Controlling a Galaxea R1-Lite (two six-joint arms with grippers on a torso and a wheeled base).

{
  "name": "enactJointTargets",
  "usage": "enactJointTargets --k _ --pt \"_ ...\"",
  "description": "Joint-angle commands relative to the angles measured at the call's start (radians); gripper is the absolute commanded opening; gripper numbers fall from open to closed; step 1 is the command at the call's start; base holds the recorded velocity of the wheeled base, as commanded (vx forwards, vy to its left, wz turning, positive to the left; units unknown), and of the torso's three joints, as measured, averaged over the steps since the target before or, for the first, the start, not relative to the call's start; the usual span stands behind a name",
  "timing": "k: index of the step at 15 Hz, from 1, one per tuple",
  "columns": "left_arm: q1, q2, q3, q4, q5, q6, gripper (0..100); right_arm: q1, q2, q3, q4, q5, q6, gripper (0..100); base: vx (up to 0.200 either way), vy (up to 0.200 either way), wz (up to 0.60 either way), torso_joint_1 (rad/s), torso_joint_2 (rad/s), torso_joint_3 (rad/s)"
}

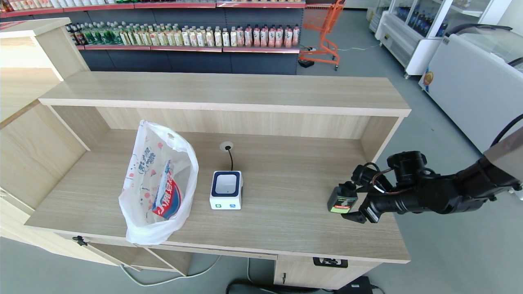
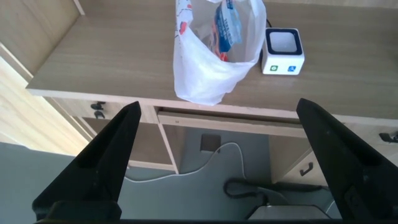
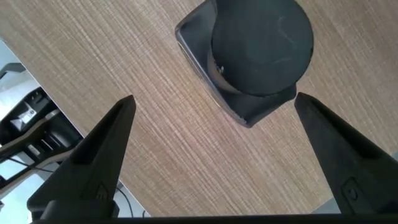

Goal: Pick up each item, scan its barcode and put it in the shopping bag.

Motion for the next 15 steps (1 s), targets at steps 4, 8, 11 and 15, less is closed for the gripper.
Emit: enactJointTargets --k 4,8,11,15 --pt "0.000 0.000 0.000 0.000 0.001 0.000 100 0.034 0.044 -0.027 -0.030 0.008 0.003 100 0.000 0.000 0.00 0.000 0.00 0.000" --pt "0.000 0.000 0.000 0.000 0.001 0.000 100 0.059 0.067 -0.040 -0.092 0.002 0.095 0 0.000 0.000 0.00 0.000 0.00 0.000" --pt "0.000 0.000 0.000 0.000 0.001 0.000 100 0.059 0.060 -0.030 -0.093 0.002 0.096 0 0.000 0.000 0.00 0.000 0.00 0.000" --pt "0.000 0.000 0.000 0.000 0.001 0.000 100 0.014 -0.069 0.004 -0.181 0.002 0.184 0 0.000 0.000 0.00 0.000 0.00 0.000"
